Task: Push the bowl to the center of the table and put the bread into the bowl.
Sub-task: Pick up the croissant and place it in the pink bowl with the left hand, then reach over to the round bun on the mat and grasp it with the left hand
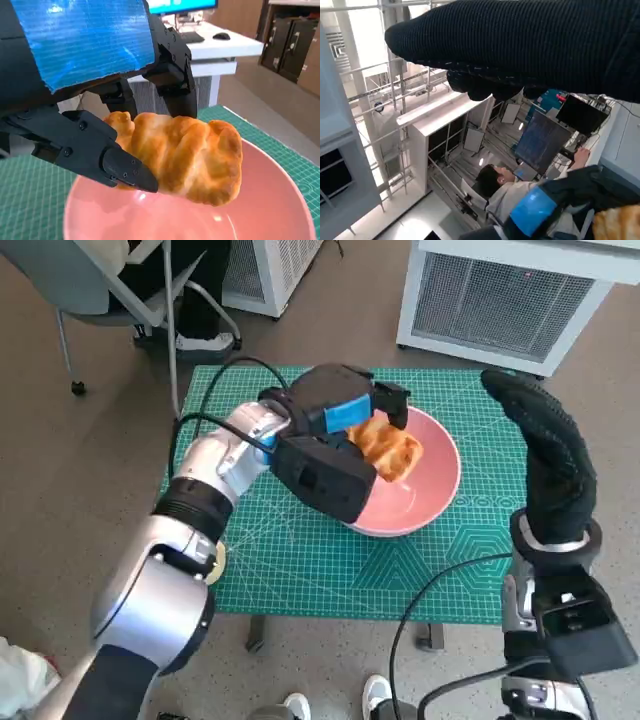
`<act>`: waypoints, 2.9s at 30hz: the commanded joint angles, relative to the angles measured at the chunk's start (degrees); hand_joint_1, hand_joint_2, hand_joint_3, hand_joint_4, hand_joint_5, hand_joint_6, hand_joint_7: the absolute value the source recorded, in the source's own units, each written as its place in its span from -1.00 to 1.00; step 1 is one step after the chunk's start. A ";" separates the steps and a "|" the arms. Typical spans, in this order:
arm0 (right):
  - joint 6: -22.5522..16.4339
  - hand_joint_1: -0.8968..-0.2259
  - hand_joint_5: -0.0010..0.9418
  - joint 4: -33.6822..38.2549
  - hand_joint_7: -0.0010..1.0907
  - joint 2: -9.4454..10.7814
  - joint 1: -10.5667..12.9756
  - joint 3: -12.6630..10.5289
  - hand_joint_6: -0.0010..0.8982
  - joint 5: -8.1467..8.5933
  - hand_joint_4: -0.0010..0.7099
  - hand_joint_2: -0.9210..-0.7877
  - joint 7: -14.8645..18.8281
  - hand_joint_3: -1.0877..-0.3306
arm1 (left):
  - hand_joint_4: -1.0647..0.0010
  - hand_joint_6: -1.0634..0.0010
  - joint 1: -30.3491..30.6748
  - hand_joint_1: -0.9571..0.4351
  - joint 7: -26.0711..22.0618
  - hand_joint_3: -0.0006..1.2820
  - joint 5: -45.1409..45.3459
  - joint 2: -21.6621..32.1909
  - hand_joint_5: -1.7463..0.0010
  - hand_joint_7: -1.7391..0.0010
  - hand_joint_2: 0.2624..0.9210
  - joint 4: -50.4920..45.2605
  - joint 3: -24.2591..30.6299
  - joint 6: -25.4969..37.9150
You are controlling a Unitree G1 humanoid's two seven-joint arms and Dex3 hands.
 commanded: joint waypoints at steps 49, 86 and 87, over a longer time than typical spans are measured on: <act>1.77 -0.03 -0.99 -3.77 0.24 -0.45 3.25 2.90 -1.00 2.12 -0.25 -1.00 0.10 -0.24 | 0.23 0.10 43.99 0.05 -16.90 -1.00 -18.05 42.20 1.00 0.96 0.76 -49.48 24.23 -8.08; 2.69 -0.05 -0.99 -3.26 0.22 -1.03 2.60 3.02 -1.00 4.95 -0.25 -1.00 4.51 -0.26 | 0.46 0.39 55.38 0.10 -27.67 -1.00 -15.74 37.02 1.00 1.00 0.69 -55.51 16.80 11.65; 2.76 -0.05 -0.99 -3.34 0.22 -1.06 2.63 3.01 -1.00 4.93 -0.25 -1.00 4.48 -0.26 | 0.47 0.40 55.30 0.12 -28.25 -0.99 -15.62 36.90 1.00 1.00 0.70 -55.71 16.44 12.78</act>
